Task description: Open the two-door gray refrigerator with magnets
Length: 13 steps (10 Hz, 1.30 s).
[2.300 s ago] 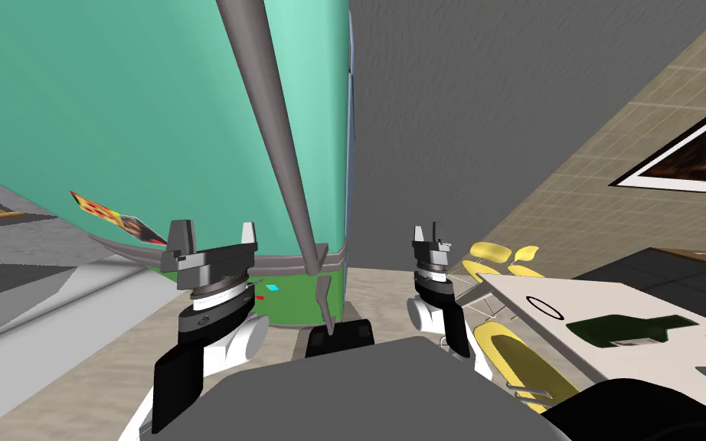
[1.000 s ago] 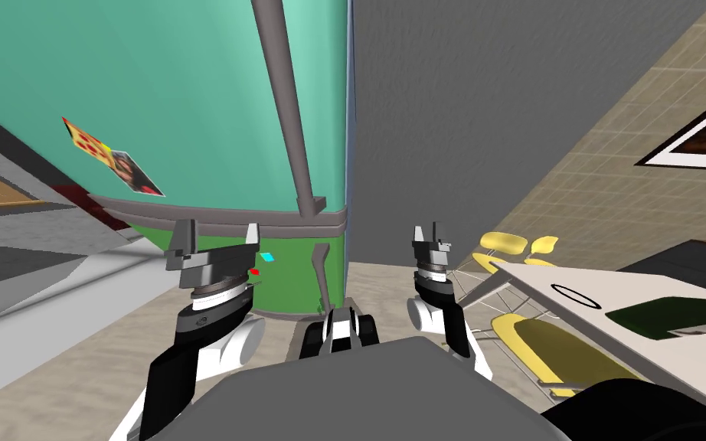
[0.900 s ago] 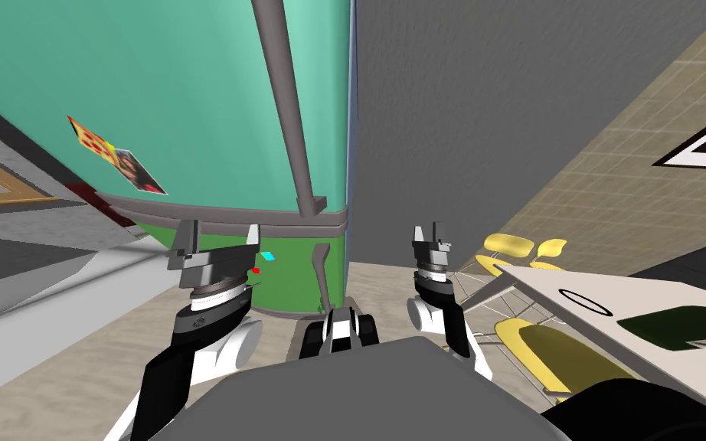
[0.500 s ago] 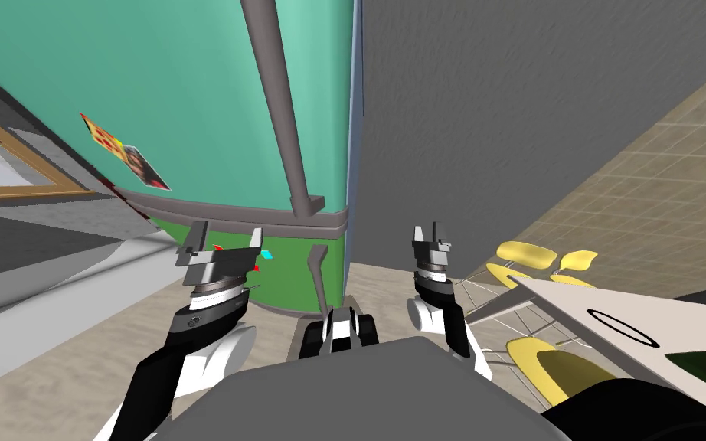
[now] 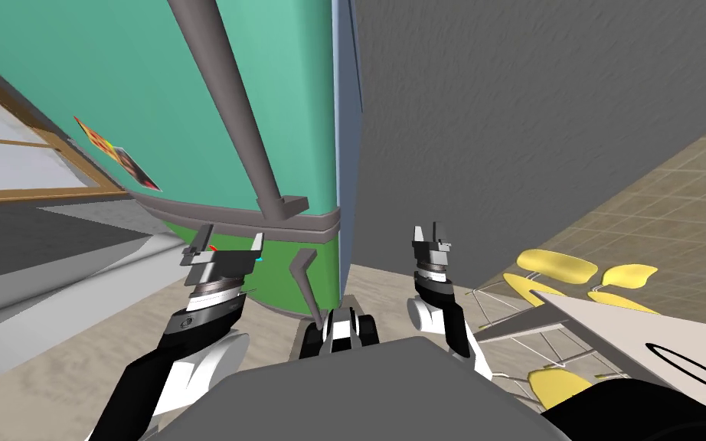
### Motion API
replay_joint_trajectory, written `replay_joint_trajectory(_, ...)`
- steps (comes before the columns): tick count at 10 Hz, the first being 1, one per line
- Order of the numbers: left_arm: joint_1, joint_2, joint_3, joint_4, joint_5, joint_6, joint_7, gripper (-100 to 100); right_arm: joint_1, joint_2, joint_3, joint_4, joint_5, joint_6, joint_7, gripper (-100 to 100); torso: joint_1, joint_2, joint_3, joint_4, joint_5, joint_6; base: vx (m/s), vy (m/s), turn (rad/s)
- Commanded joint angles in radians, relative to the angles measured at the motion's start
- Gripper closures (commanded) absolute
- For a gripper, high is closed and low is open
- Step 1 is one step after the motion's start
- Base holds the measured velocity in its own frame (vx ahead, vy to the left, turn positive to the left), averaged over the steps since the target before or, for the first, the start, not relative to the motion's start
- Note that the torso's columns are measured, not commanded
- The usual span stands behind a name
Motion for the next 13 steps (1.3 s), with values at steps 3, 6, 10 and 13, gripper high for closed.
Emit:
replay_joint_trajectory(3,0.031,-0.002,0.005,-0.008,0.057,0.089,0.019,-100,0.000,0.000,0.000,0.000,0.000,0.000,0.000,0,-0.002,-0.001,-0.001,0.000,-0.001,0.001,0.011,-0.092,0.093)
replay_joint_trajectory(6,0.051,-0.006,0.011,-0.015,0.098,0.145,0.031,-100,0.000,0.000,0.000,0.000,0.000,0.000,0.000,0,-0.001,0.000,0.000,0.000,0.000,0.000,0.004,-0.051,0.073)
replay_joint_trajectory(10,0.078,-0.004,0.019,-0.025,0.152,0.219,0.048,-100,0.000,0.000,0.000,0.000,0.000,0.000,0.000,0,0.000,0.007,0.004,0.004,-0.001,-0.002,0.014,-0.090,0.096)
replay_joint_trajectory(13,0.100,0.000,0.026,-0.033,0.197,0.282,0.062,-100,0.000,0.000,0.000,0.000,0.000,0.000,0.000,0,0.001,0.008,0.005,0.005,-0.001,-0.003,0.009,-0.093,0.101)
